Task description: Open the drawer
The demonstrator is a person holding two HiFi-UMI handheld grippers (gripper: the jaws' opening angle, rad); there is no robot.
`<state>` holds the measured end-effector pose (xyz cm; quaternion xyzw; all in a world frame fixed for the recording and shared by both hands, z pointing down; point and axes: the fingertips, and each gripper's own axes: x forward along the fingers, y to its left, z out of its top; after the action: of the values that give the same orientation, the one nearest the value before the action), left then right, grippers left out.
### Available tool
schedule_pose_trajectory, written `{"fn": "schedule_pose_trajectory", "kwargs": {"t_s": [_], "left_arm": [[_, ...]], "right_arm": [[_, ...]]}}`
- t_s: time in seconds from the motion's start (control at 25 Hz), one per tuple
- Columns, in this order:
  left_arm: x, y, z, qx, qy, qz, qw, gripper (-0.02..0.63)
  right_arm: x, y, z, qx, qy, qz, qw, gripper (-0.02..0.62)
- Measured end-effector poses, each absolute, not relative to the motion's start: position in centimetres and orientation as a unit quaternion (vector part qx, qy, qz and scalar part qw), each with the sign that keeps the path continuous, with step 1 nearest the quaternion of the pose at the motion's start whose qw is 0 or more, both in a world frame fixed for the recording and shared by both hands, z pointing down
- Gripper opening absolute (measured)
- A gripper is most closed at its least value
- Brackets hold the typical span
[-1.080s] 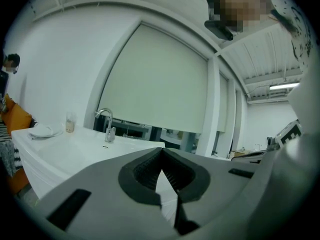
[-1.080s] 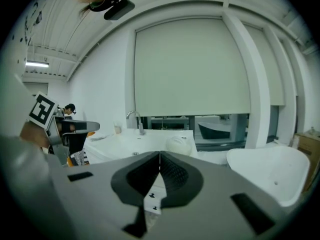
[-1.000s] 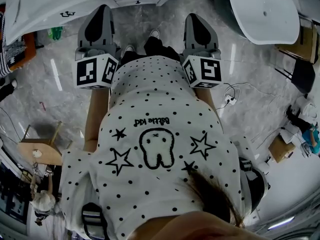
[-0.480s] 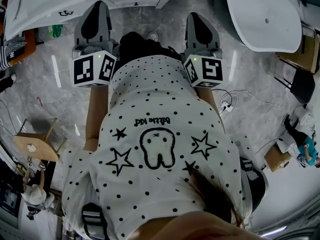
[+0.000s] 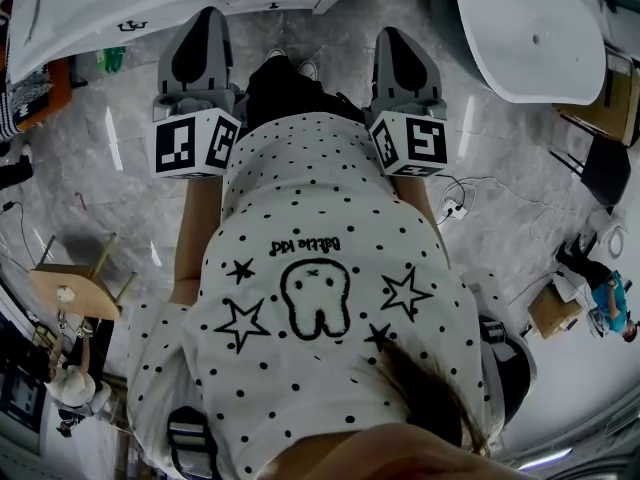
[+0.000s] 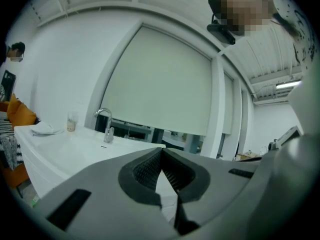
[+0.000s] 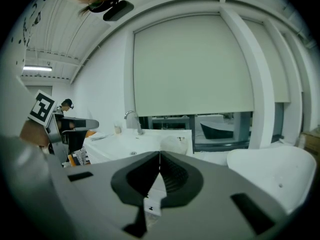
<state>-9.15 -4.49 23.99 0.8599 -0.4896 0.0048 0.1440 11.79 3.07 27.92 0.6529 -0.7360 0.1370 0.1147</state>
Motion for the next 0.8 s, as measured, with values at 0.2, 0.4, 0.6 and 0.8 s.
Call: {"fn": "schedule_pose_trajectory", "kwargs": {"t_s": [0.2, 0.4, 0.6, 0.8], "left_arm": [[-8.3, -4.4, 23.9, 0.867, -0.477, 0.007, 0.147, 0.005], [-8.0, -4.8, 23.5, 0.872, -0.469, 0.006, 0.140, 0.005], [-7.6, -5.3, 23.1, 0.876, -0.463, 0.003, 0.136, 0.005], [-7.1, -5.2, 22.9, 0.881, -0.454, 0.001, 0.136, 0.005]], "right_arm": [[11.9, 3.2, 27.9, 0.657, -0.732, 0.138, 0.114, 0.014], [12.4, 3.3, 27.7, 0.667, -0.724, 0.137, 0.111, 0.014], [13.0, 3.4, 27.6, 0.676, -0.715, 0.137, 0.110, 0.014], [13.3, 3.4, 27.4, 0.682, -0.710, 0.134, 0.110, 0.014]]}}
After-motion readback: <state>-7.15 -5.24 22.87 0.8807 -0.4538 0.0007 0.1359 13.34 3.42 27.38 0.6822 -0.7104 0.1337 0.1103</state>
